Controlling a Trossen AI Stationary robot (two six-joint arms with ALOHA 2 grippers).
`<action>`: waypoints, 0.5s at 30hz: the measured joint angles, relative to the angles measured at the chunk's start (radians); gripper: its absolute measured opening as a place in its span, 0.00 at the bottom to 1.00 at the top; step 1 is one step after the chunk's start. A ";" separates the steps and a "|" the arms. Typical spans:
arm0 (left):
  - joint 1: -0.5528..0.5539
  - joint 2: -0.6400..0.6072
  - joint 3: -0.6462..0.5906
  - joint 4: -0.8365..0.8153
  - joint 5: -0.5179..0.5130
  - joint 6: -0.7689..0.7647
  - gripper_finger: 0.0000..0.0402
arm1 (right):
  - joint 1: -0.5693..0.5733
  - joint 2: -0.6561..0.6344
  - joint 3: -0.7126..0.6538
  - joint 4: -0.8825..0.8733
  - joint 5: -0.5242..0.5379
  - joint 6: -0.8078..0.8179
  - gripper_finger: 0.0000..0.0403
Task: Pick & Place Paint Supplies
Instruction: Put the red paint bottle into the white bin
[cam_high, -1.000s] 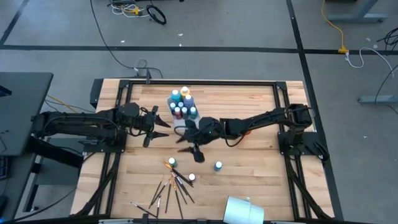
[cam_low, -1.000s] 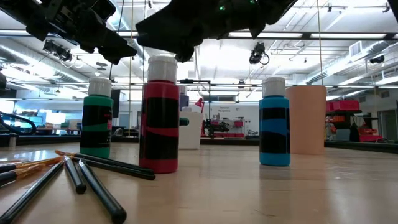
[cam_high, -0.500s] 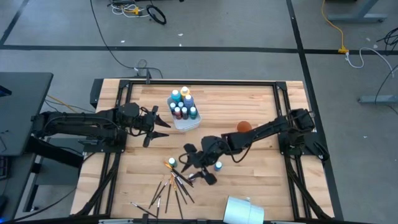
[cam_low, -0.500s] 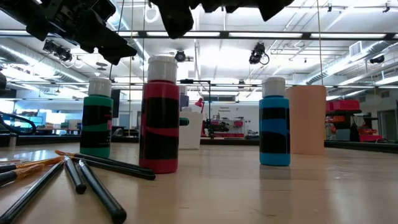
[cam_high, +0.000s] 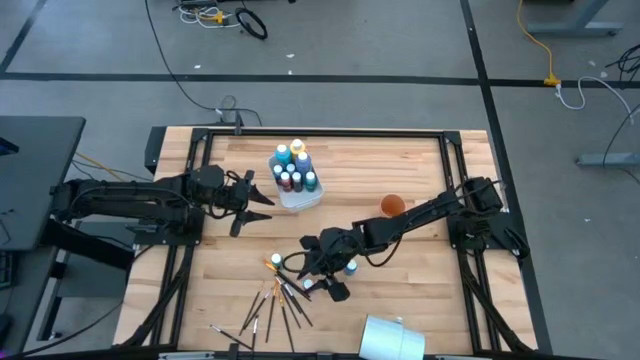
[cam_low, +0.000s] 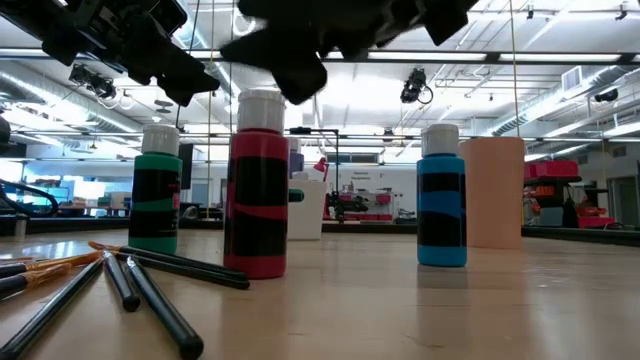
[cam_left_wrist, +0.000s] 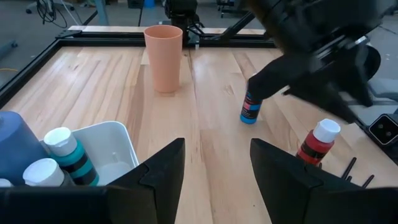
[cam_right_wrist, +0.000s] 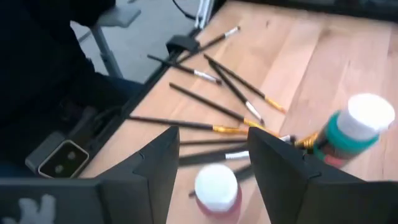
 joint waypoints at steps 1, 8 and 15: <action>0.000 0.000 0.000 0.000 0.000 0.000 0.48 | 0.000 0.004 0.000 -0.001 -0.003 0.001 0.48; 0.000 0.000 0.000 0.001 0.000 0.001 0.48 | 0.002 0.016 0.001 -0.031 -0.005 -0.002 0.48; 0.000 0.000 0.000 0.001 0.000 0.003 0.48 | 0.008 0.073 0.001 -0.025 -0.006 0.014 0.48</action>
